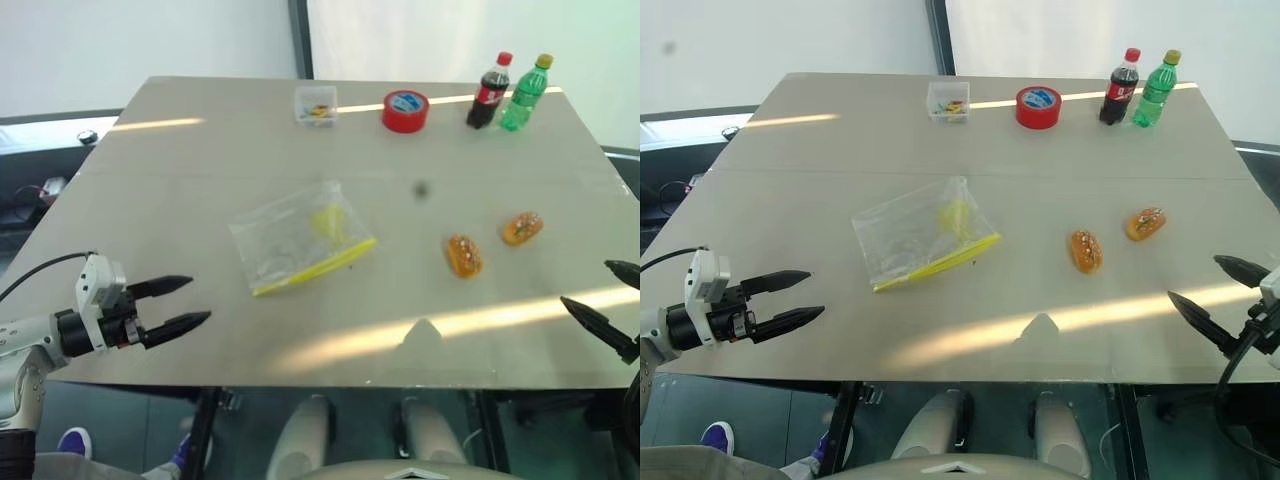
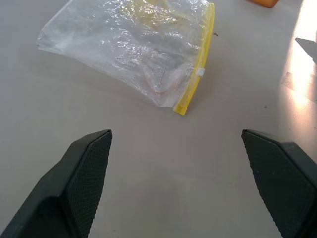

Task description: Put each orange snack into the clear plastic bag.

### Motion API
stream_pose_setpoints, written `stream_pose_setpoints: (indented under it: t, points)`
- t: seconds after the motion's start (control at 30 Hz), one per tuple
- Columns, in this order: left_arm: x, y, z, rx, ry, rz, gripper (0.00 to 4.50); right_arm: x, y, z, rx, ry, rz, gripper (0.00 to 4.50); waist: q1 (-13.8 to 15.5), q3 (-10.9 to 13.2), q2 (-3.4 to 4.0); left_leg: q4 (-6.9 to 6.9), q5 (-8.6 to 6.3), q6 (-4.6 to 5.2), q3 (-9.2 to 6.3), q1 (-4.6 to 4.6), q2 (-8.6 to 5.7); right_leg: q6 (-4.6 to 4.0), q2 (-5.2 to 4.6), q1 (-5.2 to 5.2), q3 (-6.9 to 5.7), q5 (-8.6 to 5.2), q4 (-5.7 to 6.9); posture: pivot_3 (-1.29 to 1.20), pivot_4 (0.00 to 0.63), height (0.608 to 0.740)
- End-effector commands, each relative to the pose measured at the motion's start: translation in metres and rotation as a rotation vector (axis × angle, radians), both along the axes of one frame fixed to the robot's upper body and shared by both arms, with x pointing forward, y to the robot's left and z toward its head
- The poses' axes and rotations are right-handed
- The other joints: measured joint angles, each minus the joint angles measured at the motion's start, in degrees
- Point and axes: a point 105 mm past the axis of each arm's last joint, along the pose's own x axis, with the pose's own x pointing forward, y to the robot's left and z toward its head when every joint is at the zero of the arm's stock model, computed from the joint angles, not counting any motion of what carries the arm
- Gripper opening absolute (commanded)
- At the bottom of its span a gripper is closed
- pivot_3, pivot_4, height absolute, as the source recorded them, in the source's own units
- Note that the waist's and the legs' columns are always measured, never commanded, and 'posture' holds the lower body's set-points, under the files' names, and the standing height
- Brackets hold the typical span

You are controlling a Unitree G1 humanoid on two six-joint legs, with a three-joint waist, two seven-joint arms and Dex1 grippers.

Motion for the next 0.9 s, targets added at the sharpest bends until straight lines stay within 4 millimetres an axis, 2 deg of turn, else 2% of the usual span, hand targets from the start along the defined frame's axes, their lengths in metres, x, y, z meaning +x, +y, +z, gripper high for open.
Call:
stream_pose_setpoints:
  t: [0.03,0.2,0.33,0.47,0.63,0.7,0.9]
  points:
    - [0.003,0.0,0.013,-0.014,-0.059,0.029,4.43,0.002,0.004,0.008,-0.013,-0.018,0.018,4.5,0.0,0.0,0.0,0.0,0.0,0.0,0.0,0.0,0.0,0.0,0.0,0.0,0.0,0.0,0.0,0.0,0.15,0.74]
    - [0.016,-0.01,0.01,-0.083,-0.025,0.132,4.43,0.007,0.011,0.01,-0.014,-0.03,0.031,4.5,0.0,0.0,0.01,0.04,0.0,0.0,0.0,0.0,0.0,0.02,0.0,0.0,-0.04,0.01,0.02,0.0,0.15,0.74]
    - [0.02,-0.014,-0.002,-0.131,0.146,0.195,4.43,0.01,0.02,0.01,-0.033,-0.032,0.054,4.5,-0.04,0.0,0.01,0.04,0.0,0.0,-0.03,-0.01,0.0,0.02,0.05,0.0,-0.11,0.01,0.03,0.0,0.15,0.74]
    - [0.031,-0.015,-0.012,-0.216,0.379,0.26,4.43,0.014,0.041,0.008,-0.024,-0.042,0.113,4.5,-0.03,0.0,0.01,0.13,0.0,0.0,-0.06,0.01,-0.02,0.04,0.3,0.02,-0.22,0.02,0.11,0.0,0.15,0.74]
    - [0.058,-0.017,-0.019,-0.378,0.498,0.317,4.43,0.021,0.08,0.009,0.011,-0.069,0.22,4.5,-0.19,-0.02,0.03,0.16,0.01,0.0,-0.06,0.06,-0.06,0.05,0.46,0.02,-0.25,0.02,0.19,0.0,0.15,0.74]
    - [0.072,-0.026,-0.017,-0.455,0.526,0.297,4.43,0.022,0.098,0.012,0.032,-0.081,0.284,4.5,-0.18,-0.02,0.03,0.16,0.01,0.0,-0.04,0.08,-0.07,0.05,0.45,0.03,-0.22,0.02,0.21,0.0,0.15,0.74]
    - [0.093,-0.065,-0.025,-0.533,0.654,0.176,4.43,0.02,0.124,0.015,0.025,-0.103,0.398,4.5,0.18,-0.06,-0.01,0.27,0.01,0.0,-0.19,0.01,-0.35,0.07,0.34,0.04,-0.31,0.02,0.31,0.0,0.15,0.74]
